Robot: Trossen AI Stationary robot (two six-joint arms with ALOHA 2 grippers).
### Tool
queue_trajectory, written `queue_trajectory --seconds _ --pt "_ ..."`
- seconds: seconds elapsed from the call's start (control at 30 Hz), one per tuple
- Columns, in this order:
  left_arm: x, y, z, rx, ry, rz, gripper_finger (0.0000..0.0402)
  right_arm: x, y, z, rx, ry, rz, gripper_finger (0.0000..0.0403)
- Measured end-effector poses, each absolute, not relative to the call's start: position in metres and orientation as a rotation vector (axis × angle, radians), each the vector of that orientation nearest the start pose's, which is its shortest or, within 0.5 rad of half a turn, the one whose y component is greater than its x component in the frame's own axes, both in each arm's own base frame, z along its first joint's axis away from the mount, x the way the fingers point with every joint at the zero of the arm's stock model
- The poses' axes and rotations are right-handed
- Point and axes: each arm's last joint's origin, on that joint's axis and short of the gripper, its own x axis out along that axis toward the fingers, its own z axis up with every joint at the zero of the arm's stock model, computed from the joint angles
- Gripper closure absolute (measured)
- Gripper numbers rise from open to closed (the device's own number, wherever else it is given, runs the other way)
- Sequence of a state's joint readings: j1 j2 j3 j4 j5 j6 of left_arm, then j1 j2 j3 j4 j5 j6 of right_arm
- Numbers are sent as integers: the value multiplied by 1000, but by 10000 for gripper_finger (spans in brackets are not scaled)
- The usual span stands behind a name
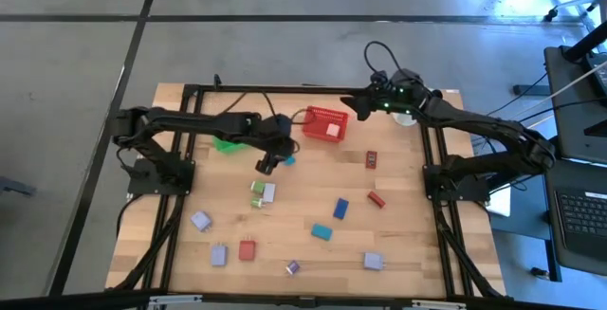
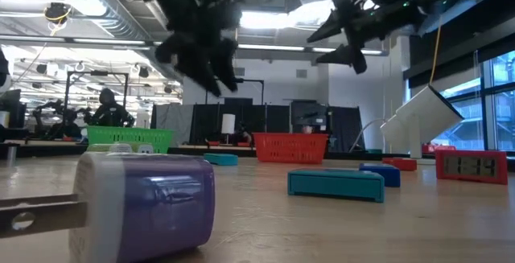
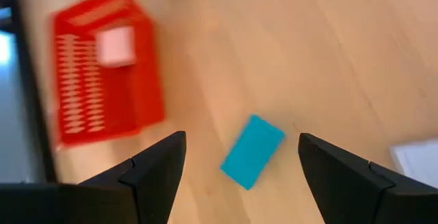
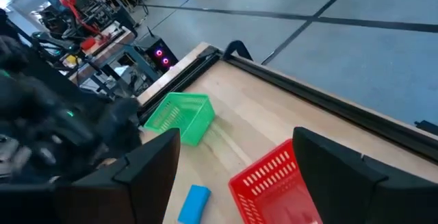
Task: Pick & Place Office items
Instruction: Put the top blue digital clock into the green bin
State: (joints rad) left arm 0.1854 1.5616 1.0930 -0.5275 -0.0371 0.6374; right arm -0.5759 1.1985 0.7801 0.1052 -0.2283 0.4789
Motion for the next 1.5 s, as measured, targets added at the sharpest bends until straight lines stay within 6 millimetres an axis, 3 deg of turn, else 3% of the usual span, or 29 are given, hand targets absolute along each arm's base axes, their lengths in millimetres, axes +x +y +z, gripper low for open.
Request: queue_trajectory --seconds 0.37,0.53,0.77,1.07,1.33,1.5 --pt "341 81 156 675 1139 -215 123 224 -129 266 667 307 -414 117" --pt "345 81 144 698 1209 -160 124 226 -124 265 691 323 -404 117" --pt "349 82 143 662 1166 -111 123 227 -123 265 692 324 -398 117" --pt "356 65 146 361 1087 95 124 227 -123 265 695 322 -399 117" --pt "345 60 171 306 1060 49 146 227 -123 265 691 321 -398 117" --pt "341 64 169 179 1073 -32 148 227 -123 265 689 321 -397 117"
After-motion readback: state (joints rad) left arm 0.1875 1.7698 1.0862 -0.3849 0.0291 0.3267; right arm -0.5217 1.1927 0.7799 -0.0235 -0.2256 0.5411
